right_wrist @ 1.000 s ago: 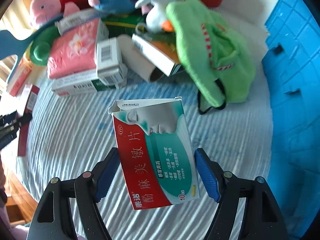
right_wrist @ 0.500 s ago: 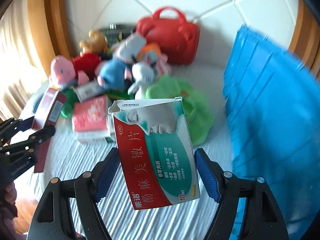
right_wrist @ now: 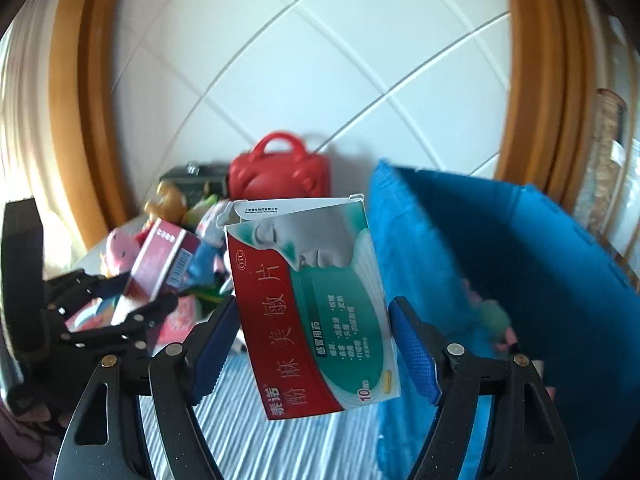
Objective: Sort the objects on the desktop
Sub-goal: 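Lift and carry the red ointment box and red-teal box over the blue bin, then open both tools to drop the two boxes into the bin, then move both tools back from the bin to the table, then grasp the clear box of floss picks with the left tool while the right tool grasps the small white box, then lift and carry the floss pick box and white box over the blue bin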
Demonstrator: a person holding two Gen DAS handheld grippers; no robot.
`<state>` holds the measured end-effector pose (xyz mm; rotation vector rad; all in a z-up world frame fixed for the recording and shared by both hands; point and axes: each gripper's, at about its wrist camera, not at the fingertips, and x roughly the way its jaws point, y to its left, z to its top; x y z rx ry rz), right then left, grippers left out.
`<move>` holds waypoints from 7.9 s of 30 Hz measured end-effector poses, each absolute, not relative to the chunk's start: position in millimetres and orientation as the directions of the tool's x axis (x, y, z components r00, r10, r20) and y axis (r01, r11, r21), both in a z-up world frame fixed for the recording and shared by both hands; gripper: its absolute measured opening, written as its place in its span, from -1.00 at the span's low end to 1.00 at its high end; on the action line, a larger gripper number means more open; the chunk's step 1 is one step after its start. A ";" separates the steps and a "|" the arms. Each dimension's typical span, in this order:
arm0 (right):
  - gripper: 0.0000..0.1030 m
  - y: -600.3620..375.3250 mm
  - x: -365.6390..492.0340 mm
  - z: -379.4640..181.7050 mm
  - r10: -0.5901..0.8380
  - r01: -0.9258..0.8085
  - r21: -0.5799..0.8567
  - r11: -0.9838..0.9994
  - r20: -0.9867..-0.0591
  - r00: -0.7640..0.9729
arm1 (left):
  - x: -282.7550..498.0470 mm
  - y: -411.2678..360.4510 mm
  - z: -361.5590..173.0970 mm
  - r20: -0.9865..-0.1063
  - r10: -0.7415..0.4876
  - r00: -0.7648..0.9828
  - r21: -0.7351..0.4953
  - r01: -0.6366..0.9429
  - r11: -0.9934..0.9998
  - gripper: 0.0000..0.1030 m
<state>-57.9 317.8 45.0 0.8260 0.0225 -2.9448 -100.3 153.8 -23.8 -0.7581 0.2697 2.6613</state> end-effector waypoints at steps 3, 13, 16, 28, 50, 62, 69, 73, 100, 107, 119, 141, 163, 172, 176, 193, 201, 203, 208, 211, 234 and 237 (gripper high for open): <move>0.48 339.7 -40.8 60.6 -0.006 0.014 -0.014 -1.000 -0.477 -0.879 | -97.7 176.7 -12.1 -0.510 0.325 -0.796 0.082 -0.421 -0.903 -0.15; 0.48 426.1 -8.8 66.1 0.174 -0.184 -0.020 -0.983 -0.442 -0.880 | -84.9 268.9 22.9 -0.419 0.447 -0.790 0.087 -0.525 -0.847 -0.15; 0.48 449.5 -0.2 66.8 0.206 -0.218 -0.024 -0.976 -0.437 -0.876 | -80.4 295.8 35.3 -0.393 0.473 -0.789 0.090 -0.545 -0.834 -0.15; 0.48 528.4 19.9 52.6 0.302 -0.326 -0.030 -0.945 -0.464 -0.832 | -65.6 401.7 48.6 -0.412 0.539 -0.735 0.172 -0.644 -0.746 -0.15; 0.48 579.8 1.7 24.1 0.363 -0.373 -0.105 -0.922 -0.575 -0.733 | -70.4 457.5 24.9 -0.565 0.516 -0.644 0.180 -0.707 -0.684 -0.15; 0.83 577.6 2.3 26.5 0.400 -0.403 -0.127 -0.906 -0.566 -0.721 | -69.8 453.6 26.4 -0.550 0.535 -0.641 0.170 -0.714 -0.680 0.47; 1.00 573.3 6.2 28.9 0.409 -0.414 -0.127 -0.901 -0.564 -0.717 | -68.7 437.3 31.0 -0.523 0.536 -0.663 0.151 -0.691 -0.706 0.77; 1.00 566.0 6.9 33.4 0.378 -0.401 -0.093 -0.912 -0.573 -0.727 | -70.1 419.0 35.4 -0.514 0.538 -0.668 0.112 -0.674 -0.730 0.79; 1.00 308.8 -59.0 66.0 -0.046 0.049 0.006 -0.999 -0.496 -0.867 | -114.9 115.5 -18.2 -0.573 0.171 -0.801 0.053 -0.245 -0.968 0.79; 1.00 242.5 -105.9 27.1 -0.166 0.193 0.017 -0.981 -0.590 -0.790 | -119.4 9.1 -50.2 -0.630 0.004 -0.777 0.050 -0.046 -0.998 0.79; 1.00 169.1 -163.9 -49.9 -0.185 0.219 0.054 -0.974 -0.745 -0.641 | -135.7 -224.4 -130.6 -0.751 -0.300 -0.588 0.135 0.308 -0.942 0.79; 1.00 150.7 -225.1 -161.9 -0.011 -0.031 0.026 -0.999 -0.906 -0.422 | -218.0 -382.5 -266.6 -0.919 -0.128 -0.372 0.060 0.190 -0.980 0.79; 0.93 117.9 -247.3 -196.9 -0.019 0.064 -0.005 -0.998 -0.934 -0.358 | -225.8 -392.7 -289.6 -0.943 -0.066 -0.326 -0.006 0.213 -0.977 0.49; -0.01 101.4 -246.9 -207.8 -0.048 0.123 0.008 -0.992 -0.943 -0.328 | -230.2 -394.0 -292.1 -0.947 -0.072 -0.312 -0.015 0.269 -0.963 0.44; -0.21 95.8 -242.7 -206.9 -0.066 0.134 0.021 -0.991 -0.940 -0.335 | -224.2 -391.1 -289.9 -0.946 -0.079 -0.315 -0.020 0.300 -0.954 0.37; -0.38 96.4 -205.4 -183.5 -0.115 0.187 0.054 -0.981 -0.935 -0.335 | -187.4 -383.5 -274.2 -0.943 -0.136 -0.305 0.040 0.304 -0.952 0.24; -0.23 93.4 -205.5 -202.8 -0.122 0.187 0.068 -0.980 -0.949 -0.291 | -191.5 -386.3 -291.7 -0.953 -0.152 -0.263 0.075 0.280 -0.957 0.25; -0.23 89.7 -209.4 -203.7 -0.117 0.195 0.060 -0.979 -0.949 -0.292 | -197.4 -387.2 -291.9 -0.952 -0.147 -0.269 0.070 0.276 -0.958 0.25; -0.37 81.6 -214.1 -205.5 -0.100 0.205 0.042 -0.978 -0.954 -0.282 | -199.6 -384.5 -288.6 -0.947 -0.154 -0.282 0.069 0.289 -0.955 0.16; -0.37 78.4 -207.0 -197.0 -0.092 0.227 0.024 -0.974 -0.951 -0.296 | -189.1 -377.9 -277.9 -0.931 -0.182 -0.317 0.086 0.292 -0.952 0.15; -0.37 124.1 -119.7 -41.2 -0.175 0.212 0.042 -0.976 -0.733 -0.657 | -132.5 -143.9 -86.0 -0.662 -0.027 -0.749 0.103 -0.055 -0.993 0.16; -0.37 137.9 -102.1 -25.2 -0.154 0.182 0.035 -0.983 -0.700 -0.697 | -125.7 -112.6 -78.7 -0.649 0.040 -0.759 0.093 -0.132 -0.987 0.15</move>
